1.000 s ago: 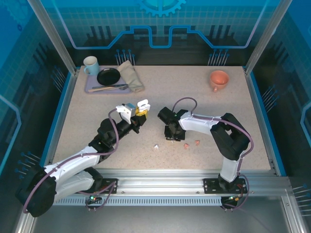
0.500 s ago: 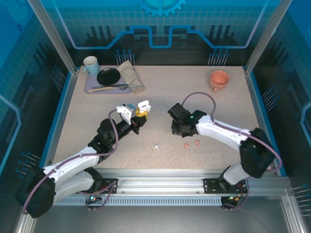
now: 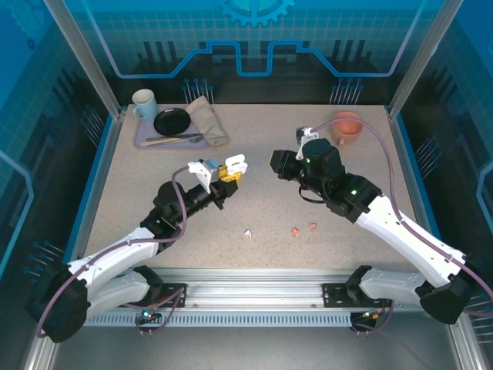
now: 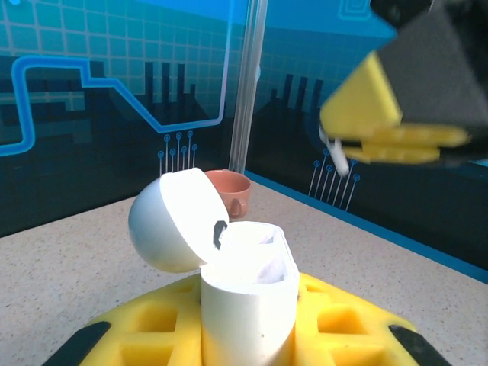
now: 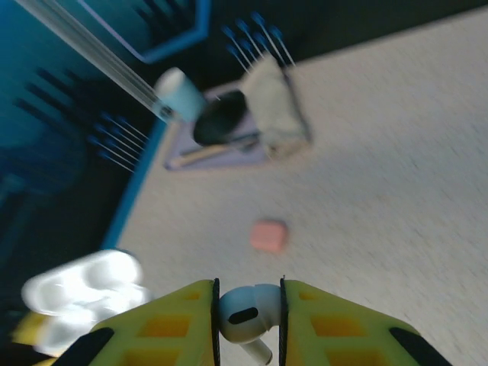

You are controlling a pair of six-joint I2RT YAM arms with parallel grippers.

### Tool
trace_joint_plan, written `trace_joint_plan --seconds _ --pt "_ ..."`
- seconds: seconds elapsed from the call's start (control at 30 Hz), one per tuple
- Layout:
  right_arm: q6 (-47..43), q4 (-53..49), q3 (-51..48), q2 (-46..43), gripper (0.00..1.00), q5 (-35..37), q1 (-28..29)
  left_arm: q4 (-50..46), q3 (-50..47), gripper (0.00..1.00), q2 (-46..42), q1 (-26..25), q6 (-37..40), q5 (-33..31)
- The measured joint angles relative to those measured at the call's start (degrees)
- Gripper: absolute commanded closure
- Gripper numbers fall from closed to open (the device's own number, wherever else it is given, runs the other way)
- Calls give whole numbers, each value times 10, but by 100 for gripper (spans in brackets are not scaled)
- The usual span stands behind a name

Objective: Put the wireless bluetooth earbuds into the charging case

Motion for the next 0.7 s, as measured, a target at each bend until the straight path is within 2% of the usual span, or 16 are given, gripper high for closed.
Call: trace_joint_plan --seconds 0.37,0.7 --pt "-7 226 0 15 77 -72 9 91 52 100 80 -3 -30 16" --pt "8 320 -10 36 77 -86 27 167 111 100 139 -12 -45 16"
